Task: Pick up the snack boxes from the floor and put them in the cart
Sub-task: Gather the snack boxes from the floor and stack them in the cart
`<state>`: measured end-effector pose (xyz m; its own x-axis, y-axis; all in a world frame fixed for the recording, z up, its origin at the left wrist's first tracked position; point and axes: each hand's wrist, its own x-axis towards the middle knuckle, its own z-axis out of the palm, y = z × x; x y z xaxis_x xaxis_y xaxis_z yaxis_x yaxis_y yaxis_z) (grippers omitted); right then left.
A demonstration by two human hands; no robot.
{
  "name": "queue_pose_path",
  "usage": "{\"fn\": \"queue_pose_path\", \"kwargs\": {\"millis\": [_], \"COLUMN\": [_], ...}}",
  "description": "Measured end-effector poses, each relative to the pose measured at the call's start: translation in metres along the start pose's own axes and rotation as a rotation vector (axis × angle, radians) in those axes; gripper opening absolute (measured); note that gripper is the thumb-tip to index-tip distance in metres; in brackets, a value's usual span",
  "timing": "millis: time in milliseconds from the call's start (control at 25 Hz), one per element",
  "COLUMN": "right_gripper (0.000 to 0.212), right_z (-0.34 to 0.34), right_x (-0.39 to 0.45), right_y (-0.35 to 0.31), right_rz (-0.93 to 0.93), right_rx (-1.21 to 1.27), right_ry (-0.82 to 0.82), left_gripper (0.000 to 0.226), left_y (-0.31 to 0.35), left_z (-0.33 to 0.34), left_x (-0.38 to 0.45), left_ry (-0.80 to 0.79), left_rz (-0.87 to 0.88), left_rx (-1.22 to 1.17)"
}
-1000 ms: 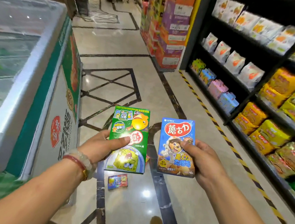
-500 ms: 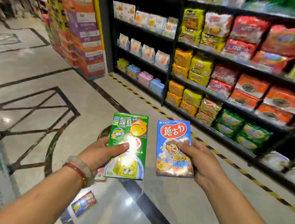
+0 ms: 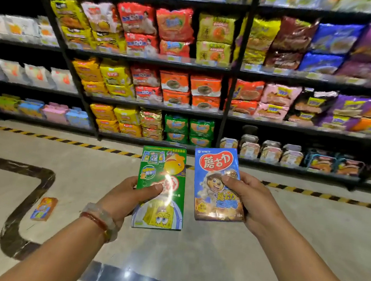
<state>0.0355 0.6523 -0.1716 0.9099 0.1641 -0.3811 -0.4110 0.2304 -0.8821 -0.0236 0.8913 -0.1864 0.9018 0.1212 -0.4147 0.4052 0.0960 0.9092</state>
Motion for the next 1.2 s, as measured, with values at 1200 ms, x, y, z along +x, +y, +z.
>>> {"fn": "queue_pose_path", "kwargs": {"millis": [1200], "right_gripper": [0.017], "right_z": [-0.471], "right_x": [0.004], "right_y": [-0.108], "right_rz": [-0.296], "right_rx": [0.649], "right_ry": [1.235], "left_gripper": [0.053], "left_y": [0.074], "left_z": [0.670], "left_x": [0.255], "left_ry": [-1.211], "left_rz": [-0.221], "left_rx": [0.525]}}
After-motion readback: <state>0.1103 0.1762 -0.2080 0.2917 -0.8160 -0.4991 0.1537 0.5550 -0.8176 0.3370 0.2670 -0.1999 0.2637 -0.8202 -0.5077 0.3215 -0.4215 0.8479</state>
